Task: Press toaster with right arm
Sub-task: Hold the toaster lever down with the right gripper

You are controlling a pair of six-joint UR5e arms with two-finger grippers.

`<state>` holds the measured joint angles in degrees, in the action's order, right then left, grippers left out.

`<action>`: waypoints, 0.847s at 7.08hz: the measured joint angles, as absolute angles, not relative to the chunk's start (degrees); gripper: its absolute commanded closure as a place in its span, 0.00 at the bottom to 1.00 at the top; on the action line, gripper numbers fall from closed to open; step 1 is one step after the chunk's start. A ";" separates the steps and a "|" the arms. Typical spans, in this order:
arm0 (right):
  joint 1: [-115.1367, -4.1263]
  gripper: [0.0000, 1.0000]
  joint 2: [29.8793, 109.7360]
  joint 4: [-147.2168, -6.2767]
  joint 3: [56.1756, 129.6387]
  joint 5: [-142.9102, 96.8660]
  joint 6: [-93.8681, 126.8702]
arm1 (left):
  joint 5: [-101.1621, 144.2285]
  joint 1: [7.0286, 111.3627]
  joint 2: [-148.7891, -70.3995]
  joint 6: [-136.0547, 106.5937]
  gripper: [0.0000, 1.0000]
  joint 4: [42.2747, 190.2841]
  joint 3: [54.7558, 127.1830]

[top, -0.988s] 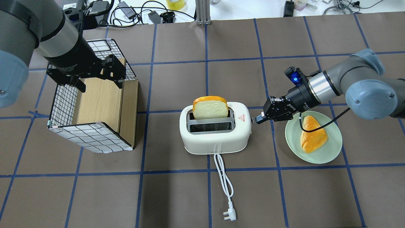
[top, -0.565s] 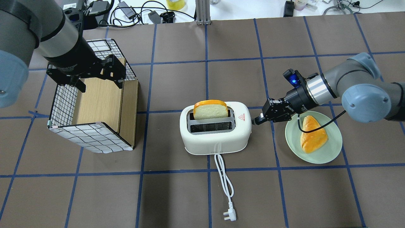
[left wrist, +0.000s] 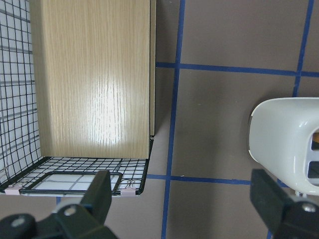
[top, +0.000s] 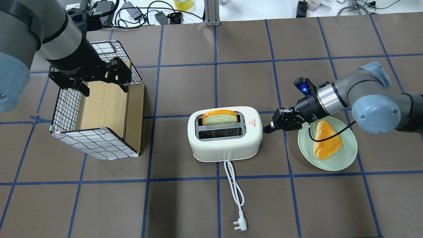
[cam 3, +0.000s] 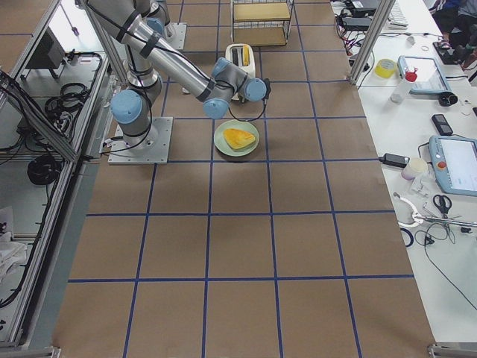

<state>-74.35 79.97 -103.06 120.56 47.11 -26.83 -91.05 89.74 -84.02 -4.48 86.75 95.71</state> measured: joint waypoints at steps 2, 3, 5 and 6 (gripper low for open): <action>-74.36 1.00 79.46 -104.46 121.14 47.11 -27.00 | -91.04 89.73 -84.02 -4.48 0.00 86.75 95.71; -74.36 1.00 79.38 -104.61 121.17 47.11 -27.04 | -91.02 89.74 -84.02 -4.48 0.00 86.75 95.71; -74.36 1.00 79.38 -104.67 121.19 47.16 -27.00 | -91.05 89.74 -84.02 -4.48 0.00 86.75 95.71; -74.36 1.00 79.55 -104.57 121.08 47.27 -26.76 | -91.05 89.74 -84.02 -4.48 0.00 86.75 95.71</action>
<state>-74.36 79.55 -104.57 121.08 47.27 -26.76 -91.05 89.74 -84.02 -4.48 86.75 95.71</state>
